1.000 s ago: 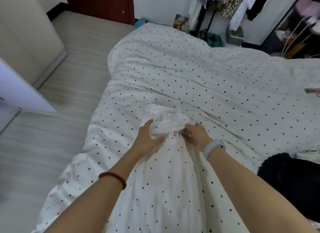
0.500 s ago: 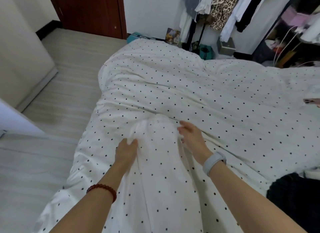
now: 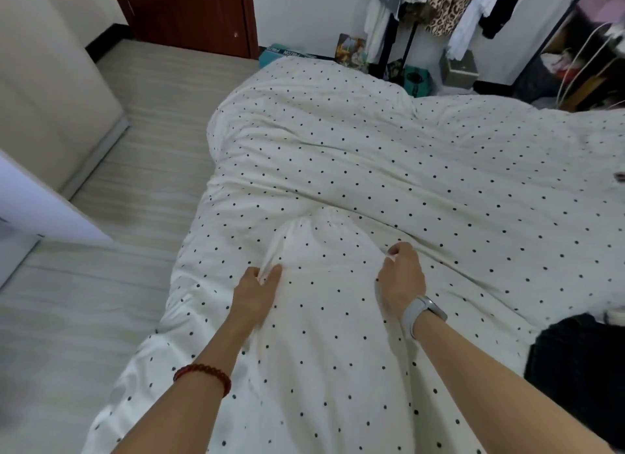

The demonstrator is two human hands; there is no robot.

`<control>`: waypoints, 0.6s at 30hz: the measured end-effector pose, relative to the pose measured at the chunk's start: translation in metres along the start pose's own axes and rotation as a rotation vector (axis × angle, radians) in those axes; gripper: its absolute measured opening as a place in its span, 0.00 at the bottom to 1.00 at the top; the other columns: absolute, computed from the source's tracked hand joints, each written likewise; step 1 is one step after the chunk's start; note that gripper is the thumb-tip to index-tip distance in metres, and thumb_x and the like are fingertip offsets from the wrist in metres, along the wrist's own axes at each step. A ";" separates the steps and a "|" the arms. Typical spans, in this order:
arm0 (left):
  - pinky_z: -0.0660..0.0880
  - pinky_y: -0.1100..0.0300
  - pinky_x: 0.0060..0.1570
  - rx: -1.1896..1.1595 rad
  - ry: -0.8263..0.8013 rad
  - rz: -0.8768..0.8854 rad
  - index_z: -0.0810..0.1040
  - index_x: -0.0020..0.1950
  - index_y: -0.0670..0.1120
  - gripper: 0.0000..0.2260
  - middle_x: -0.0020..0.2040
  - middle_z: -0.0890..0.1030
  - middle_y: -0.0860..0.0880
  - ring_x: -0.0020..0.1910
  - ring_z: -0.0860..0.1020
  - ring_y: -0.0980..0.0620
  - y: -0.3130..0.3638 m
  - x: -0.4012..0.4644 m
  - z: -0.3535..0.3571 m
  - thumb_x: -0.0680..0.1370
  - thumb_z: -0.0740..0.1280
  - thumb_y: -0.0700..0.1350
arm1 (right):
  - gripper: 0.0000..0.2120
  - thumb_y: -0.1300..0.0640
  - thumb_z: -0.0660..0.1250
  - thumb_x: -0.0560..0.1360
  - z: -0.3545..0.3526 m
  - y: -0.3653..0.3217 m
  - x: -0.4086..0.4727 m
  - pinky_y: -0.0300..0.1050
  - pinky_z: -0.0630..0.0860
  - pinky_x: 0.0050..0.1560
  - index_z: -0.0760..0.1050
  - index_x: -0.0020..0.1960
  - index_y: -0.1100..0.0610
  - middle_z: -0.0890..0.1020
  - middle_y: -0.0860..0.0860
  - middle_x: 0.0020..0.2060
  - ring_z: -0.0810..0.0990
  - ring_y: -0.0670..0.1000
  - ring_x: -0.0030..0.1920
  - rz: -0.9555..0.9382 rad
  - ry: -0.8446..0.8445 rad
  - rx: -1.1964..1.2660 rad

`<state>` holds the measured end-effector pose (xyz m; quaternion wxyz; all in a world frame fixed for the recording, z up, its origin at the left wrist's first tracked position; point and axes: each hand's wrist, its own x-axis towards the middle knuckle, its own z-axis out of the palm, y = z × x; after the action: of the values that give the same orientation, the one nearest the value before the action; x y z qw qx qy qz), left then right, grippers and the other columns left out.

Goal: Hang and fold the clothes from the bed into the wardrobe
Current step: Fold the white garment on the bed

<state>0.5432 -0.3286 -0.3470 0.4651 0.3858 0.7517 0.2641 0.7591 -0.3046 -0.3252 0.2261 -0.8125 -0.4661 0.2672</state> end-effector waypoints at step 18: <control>0.76 0.55 0.52 -0.207 -0.163 -0.160 0.76 0.56 0.45 0.19 0.51 0.81 0.50 0.52 0.79 0.50 -0.127 -0.179 -0.048 0.74 0.67 0.58 | 0.24 0.50 0.48 0.75 0.021 0.104 -0.229 0.70 0.68 0.60 0.75 0.63 0.52 0.76 0.55 0.64 0.73 0.60 0.65 -0.539 -0.412 -0.816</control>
<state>0.5062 -0.5498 -0.3335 0.5815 0.2947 0.7086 0.2700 0.7151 -0.5511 -0.3543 -0.1441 -0.6165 -0.7592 0.1508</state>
